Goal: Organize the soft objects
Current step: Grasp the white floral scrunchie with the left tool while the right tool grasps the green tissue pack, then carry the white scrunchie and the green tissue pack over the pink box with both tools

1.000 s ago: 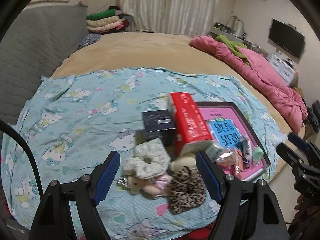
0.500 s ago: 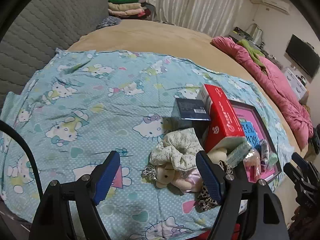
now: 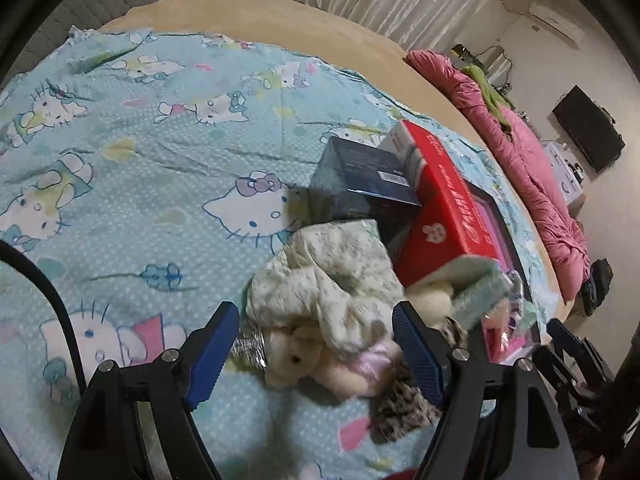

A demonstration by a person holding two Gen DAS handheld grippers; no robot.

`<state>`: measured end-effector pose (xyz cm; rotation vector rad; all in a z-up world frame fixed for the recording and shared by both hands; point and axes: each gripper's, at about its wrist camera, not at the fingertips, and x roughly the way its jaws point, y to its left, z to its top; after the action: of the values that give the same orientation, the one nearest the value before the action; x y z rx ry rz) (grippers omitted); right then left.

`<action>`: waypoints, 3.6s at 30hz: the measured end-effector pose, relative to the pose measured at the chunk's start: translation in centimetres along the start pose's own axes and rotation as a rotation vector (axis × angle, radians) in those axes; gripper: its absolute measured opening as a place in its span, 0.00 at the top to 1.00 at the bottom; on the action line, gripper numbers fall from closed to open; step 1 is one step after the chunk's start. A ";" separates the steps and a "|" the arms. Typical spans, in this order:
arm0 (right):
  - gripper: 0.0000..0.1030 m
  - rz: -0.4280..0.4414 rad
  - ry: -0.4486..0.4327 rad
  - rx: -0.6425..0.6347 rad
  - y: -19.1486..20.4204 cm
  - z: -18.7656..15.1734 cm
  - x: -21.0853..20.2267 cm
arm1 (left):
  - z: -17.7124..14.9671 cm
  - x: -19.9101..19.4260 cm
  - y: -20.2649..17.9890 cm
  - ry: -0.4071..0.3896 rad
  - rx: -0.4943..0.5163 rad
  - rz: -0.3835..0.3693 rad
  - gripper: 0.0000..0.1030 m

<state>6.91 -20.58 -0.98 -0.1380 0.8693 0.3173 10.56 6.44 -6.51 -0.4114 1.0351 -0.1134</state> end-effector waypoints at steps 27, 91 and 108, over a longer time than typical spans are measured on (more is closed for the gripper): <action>0.24 0.121 0.082 0.038 -0.6 3.9 8.5 | 0.8 3.1 1.1 -0.005 0.029 -0.131 0.81; 0.55 -0.002 -0.340 0.259 -12.3 3.9 -11.8 | -1.8 -10.4 -17.3 -0.222 0.316 -0.192 0.88; 0.55 -0.006 -0.365 0.347 -16.4 2.1 -12.7 | -3.2 -7.2 -24.1 -0.153 0.451 -0.158 0.88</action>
<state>6.20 -38.31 9.97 0.2341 0.5501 0.1738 6.57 -14.55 7.12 -0.0881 0.7960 -0.4412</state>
